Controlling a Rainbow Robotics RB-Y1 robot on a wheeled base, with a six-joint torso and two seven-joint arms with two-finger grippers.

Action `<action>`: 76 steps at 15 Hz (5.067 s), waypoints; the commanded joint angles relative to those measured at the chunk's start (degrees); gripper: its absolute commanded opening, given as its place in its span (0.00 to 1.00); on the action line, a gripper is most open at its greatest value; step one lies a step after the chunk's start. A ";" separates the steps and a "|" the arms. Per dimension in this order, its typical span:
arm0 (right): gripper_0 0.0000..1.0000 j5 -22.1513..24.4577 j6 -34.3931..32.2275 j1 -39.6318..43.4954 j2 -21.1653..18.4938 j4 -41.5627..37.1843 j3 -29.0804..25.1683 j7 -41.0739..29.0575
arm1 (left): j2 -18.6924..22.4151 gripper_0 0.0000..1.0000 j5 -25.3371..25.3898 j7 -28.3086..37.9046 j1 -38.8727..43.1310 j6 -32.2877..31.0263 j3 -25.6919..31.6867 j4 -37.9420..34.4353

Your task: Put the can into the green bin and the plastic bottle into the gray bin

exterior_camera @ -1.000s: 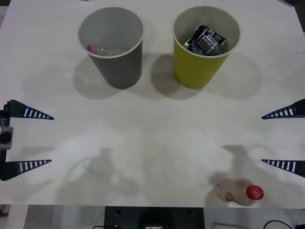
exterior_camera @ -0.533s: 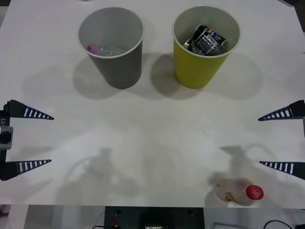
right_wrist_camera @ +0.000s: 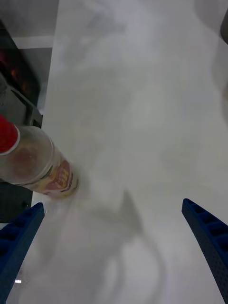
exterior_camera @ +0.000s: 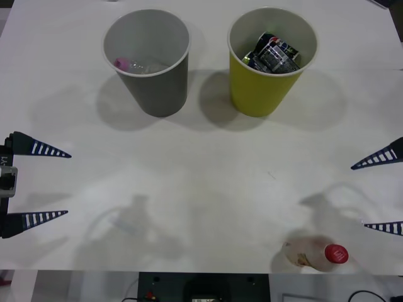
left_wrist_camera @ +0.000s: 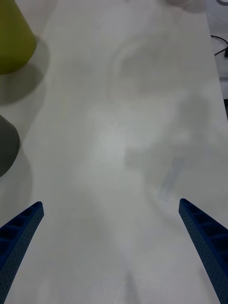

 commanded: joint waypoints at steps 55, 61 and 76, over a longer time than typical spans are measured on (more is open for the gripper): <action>0.00 -12.21 -7.67 -4.17 25.14 41.97 18.05 49.96 | 0.00 0.98 0.00 0.00 0.00 0.00 0.00 0.00; 0.00 -12.12 -6.26 -2.94 22.15 29.40 16.91 36.68 | 0.00 0.98 0.00 0.00 0.00 0.00 0.00 0.00; 0.00 14.42 11.67 1.45 14.85 -18.24 6.45 -34.33 | 0.00 0.98 0.00 0.00 0.00 0.00 0.00 0.00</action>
